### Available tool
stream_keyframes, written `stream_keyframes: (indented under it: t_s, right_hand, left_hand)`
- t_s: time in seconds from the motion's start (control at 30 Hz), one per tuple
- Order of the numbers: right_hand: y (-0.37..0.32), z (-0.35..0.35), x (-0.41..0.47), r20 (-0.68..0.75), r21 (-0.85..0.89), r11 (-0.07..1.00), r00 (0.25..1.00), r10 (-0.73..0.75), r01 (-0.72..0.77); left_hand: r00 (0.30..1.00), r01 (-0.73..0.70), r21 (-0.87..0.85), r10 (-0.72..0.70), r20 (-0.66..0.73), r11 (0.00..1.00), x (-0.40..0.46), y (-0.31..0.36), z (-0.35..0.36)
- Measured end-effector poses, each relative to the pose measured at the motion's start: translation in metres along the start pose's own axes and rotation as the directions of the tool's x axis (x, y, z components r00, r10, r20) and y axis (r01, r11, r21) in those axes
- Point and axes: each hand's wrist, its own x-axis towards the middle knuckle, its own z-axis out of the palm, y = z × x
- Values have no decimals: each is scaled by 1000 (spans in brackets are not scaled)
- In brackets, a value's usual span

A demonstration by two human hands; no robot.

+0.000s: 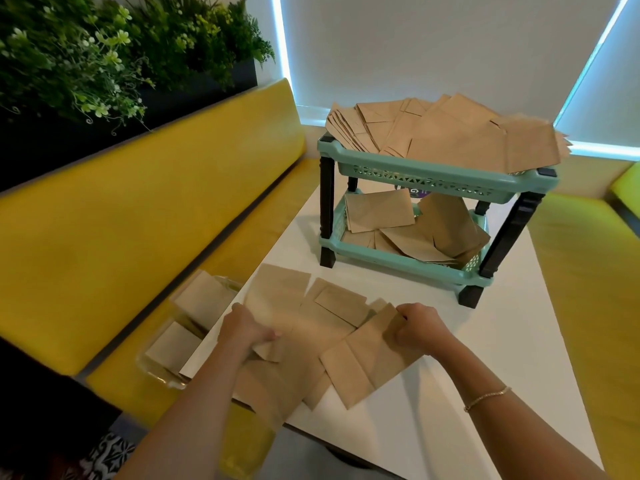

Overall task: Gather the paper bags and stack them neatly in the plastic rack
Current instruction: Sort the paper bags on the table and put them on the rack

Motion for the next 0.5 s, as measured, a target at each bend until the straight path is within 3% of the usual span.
stream_keyframes:
  t_s: [0.13, 0.27, 0.5]
  right_hand:
    - [4, -11, -5, -9, 167, 983, 997, -71, 71]
    - [10, -35, -19, -13, 613, 785, 994, -106, 92]
    - [47, -70, -48, -196, 816, 545, 979, -51, 192]
  left_hand:
    - [984, -177, -65, 177, -4, 982, -10, 15, -17]
    - [900, -273, -199, 323, 292, 941, -38, 41, -39]
    - [706, -278, -381, 456, 541, 882, -97, 106, -25]
